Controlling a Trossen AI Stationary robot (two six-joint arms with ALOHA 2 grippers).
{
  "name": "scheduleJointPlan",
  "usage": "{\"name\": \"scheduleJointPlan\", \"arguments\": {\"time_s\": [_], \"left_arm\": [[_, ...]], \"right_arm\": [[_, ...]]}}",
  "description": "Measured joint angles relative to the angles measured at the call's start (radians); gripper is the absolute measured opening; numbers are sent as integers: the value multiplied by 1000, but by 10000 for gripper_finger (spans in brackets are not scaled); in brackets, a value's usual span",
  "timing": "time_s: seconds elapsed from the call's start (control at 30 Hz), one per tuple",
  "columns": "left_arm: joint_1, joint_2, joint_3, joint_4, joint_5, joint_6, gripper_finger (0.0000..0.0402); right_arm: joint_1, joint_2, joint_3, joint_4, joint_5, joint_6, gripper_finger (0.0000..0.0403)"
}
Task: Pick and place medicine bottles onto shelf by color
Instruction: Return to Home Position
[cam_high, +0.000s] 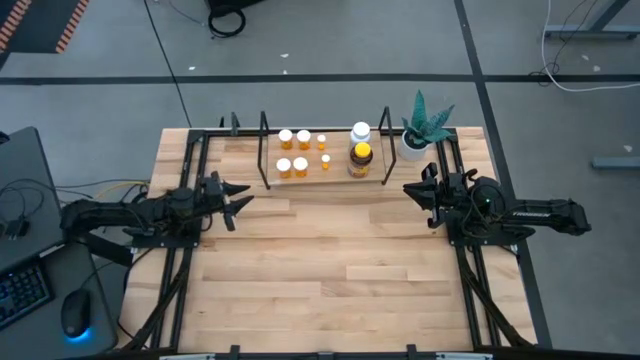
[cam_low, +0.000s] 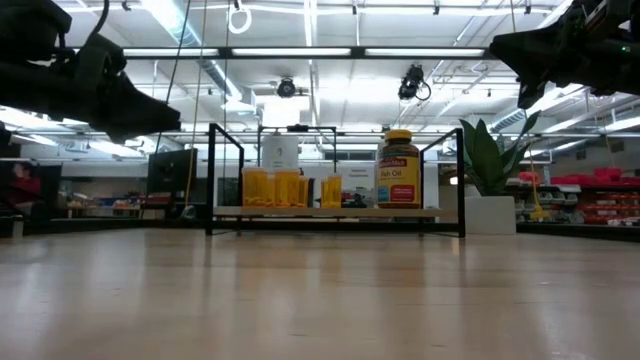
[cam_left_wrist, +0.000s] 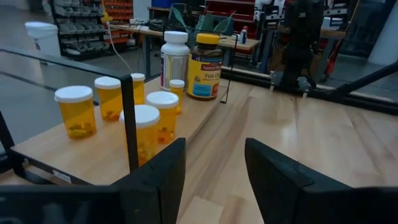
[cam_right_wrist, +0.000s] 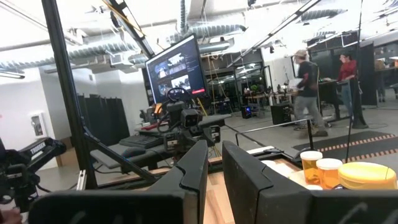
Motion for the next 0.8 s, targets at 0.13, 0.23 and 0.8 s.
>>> {"name": "scheduleJointPlan", "arguments": {"time_s": [0.13, 0.23, 0.8], "left_arm": [[0, 0, 0, 0, 0, 52, 172], [0, 0, 0, 5, -1, 80, 172], [1, 0, -3, 66, -3, 187, 172]], "right_arm": [[0, 0, 0, 0, 0, 0, 57], [0, 0, 0, 0, 0, 0, 57], [0, 0, 0, 0, 0, 0, 57]]}}
